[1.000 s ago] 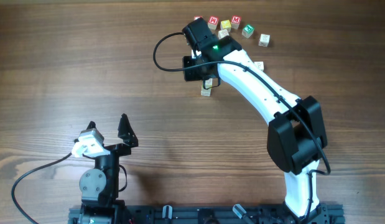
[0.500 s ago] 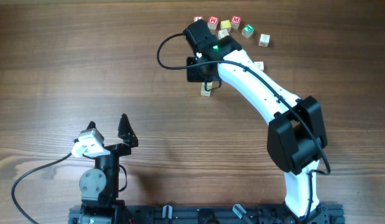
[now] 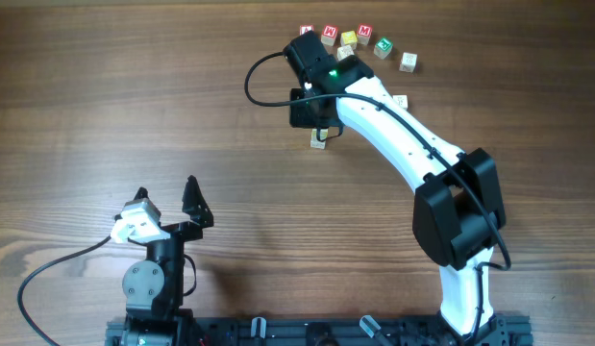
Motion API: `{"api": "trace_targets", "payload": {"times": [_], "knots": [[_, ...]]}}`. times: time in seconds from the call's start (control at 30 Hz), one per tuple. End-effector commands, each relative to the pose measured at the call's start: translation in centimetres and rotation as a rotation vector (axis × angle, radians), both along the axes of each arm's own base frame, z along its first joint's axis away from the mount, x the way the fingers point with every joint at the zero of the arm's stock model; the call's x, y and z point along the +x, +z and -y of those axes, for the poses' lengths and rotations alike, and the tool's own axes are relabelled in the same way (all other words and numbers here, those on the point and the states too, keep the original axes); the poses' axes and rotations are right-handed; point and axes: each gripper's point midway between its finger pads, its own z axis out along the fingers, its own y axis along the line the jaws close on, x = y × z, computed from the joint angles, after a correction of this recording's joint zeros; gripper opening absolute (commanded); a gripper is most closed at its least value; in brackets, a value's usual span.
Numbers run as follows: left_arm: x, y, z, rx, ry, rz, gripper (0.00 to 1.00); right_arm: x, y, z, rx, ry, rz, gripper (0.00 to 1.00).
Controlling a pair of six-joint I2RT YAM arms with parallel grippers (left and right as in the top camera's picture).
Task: Form a tower
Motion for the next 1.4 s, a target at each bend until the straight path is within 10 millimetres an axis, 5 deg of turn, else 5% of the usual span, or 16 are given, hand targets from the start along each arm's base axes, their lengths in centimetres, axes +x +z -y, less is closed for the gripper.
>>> {"api": "trace_targets", "payload": {"times": [0.0, 0.97, 1.37], "knots": [[0.0, -0.2, -0.2, 0.020, 0.011, -0.003, 1.00, 0.5, -0.2, 0.1, -0.017, -0.028, 0.010, 0.05], [0.0, -0.2, -0.2, 0.019, 0.011, -0.002, 1.00, 0.7, -0.2, 0.6, -0.029, -0.080, 0.017, 0.05], [0.0, -0.2, -0.2, 0.019, 0.011, -0.002, 1.00, 2.2, 0.9, 0.2, -0.012, -0.071, 0.093, 0.05]]}}
